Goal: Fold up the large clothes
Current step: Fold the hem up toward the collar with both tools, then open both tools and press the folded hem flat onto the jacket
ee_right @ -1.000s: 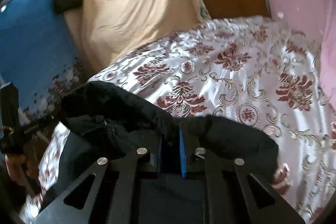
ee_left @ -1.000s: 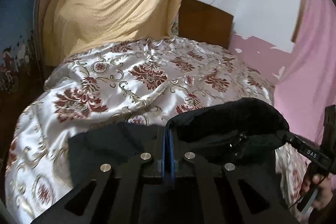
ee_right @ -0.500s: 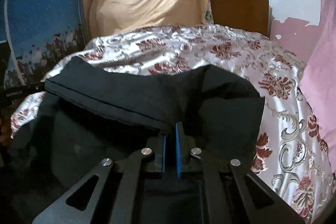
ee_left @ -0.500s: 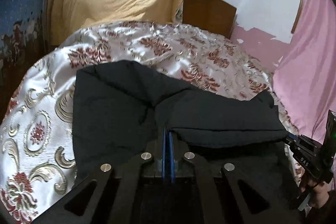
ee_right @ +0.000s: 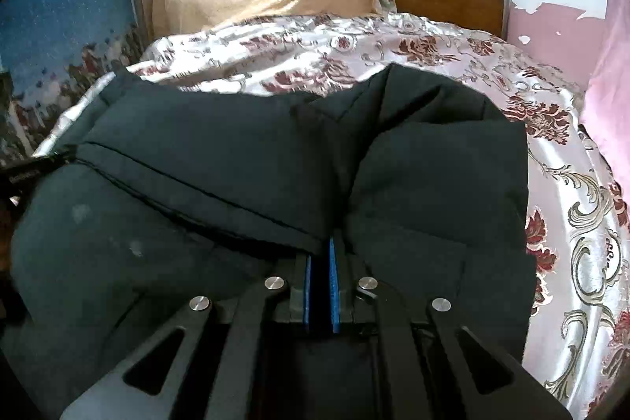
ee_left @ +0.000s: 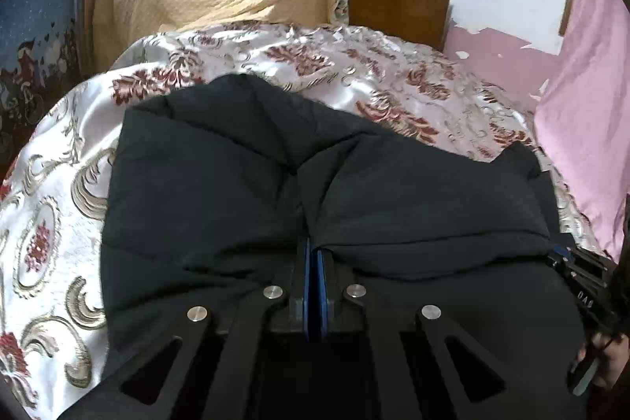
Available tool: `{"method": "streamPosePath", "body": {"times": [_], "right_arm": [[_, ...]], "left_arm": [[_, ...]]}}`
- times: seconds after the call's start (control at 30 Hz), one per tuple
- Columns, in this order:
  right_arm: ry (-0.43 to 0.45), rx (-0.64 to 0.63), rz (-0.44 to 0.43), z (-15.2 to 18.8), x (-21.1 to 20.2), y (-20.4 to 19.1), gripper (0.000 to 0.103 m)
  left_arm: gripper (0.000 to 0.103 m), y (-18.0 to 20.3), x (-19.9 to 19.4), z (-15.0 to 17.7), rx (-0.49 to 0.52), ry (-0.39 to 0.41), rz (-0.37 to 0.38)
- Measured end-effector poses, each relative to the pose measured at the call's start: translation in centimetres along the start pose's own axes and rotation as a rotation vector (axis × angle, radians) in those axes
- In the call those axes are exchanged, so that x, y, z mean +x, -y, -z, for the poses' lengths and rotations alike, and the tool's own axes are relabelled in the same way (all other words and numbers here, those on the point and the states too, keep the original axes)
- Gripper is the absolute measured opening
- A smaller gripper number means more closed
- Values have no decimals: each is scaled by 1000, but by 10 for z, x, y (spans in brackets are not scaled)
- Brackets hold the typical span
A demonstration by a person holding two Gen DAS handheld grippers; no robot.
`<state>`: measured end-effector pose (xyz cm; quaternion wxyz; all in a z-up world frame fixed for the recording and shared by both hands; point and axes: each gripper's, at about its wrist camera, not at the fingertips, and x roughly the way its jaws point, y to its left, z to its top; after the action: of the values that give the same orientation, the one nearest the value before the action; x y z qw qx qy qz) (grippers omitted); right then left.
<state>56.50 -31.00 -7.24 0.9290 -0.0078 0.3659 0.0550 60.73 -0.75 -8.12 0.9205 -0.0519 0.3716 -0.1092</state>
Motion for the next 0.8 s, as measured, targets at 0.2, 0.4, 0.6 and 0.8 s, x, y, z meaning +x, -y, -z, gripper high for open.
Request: {"method": "streamPosePath", "body": {"times": [0.2,0.4,0.6,0.8], "right_arm": [[60,24,-105,-8,-52,20,51],[172,71,-70,-85,-61,31,51],[45,149,-243,-121,10,14,51],[-52,-125,-211,-64,25,-17,38]], "left_arm": [[63,-16,-55,-17,-9,116,9],[72,4,-46,-89,-56,201,24],[75,48,24,-111,-6,-11,134],[55,65,31,-49,318,-72,141]]}}
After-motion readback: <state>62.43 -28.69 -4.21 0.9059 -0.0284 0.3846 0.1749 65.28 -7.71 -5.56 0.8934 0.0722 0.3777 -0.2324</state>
